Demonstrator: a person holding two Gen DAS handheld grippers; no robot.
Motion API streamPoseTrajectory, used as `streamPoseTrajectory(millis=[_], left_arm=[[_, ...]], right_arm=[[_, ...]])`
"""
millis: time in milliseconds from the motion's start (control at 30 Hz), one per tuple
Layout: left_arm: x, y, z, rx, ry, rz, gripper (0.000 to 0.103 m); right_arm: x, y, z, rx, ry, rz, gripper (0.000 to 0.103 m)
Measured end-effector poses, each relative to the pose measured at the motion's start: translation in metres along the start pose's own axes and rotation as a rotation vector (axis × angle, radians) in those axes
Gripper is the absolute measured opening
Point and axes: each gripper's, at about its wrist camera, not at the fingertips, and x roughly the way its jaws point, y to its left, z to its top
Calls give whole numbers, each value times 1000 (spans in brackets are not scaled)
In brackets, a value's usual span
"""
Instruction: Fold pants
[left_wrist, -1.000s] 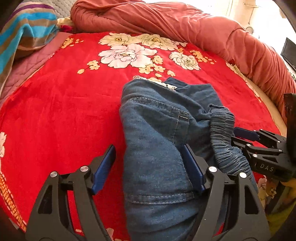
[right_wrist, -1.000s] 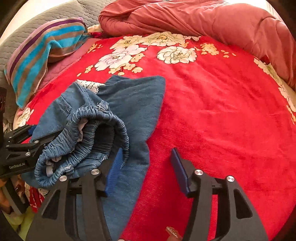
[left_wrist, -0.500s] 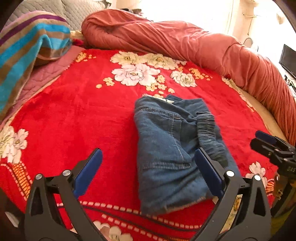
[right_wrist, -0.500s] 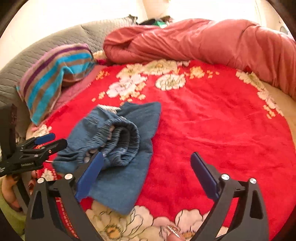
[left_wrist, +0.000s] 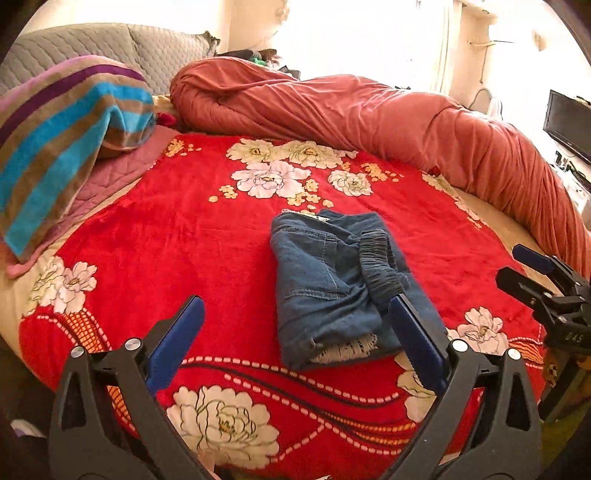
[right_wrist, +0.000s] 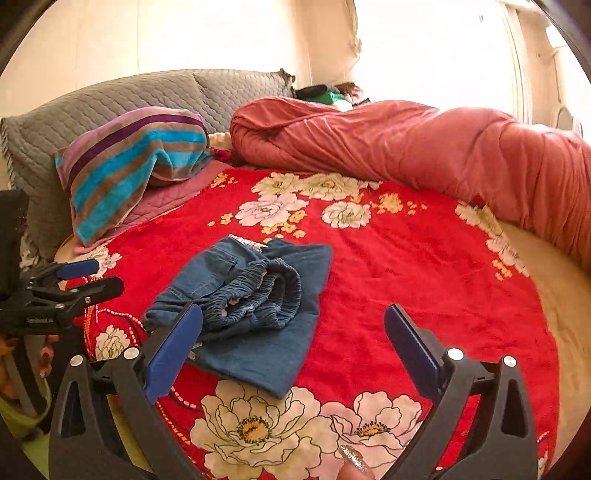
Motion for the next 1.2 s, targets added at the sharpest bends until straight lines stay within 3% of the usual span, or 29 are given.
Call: streamPoseTrajectory(millis=[600,967,1200], left_arm=[[-19,-4,-35,14,45,1,93],[-5,-1,-54,-16,125,9,93],[0,-2,-58,-16,149,17,93]], right_arm=[[-29,7,-25,8,9,-20,98],[-7,9,-62,49,140,-37,98],[0,5,-66,58,161,-45,98]])
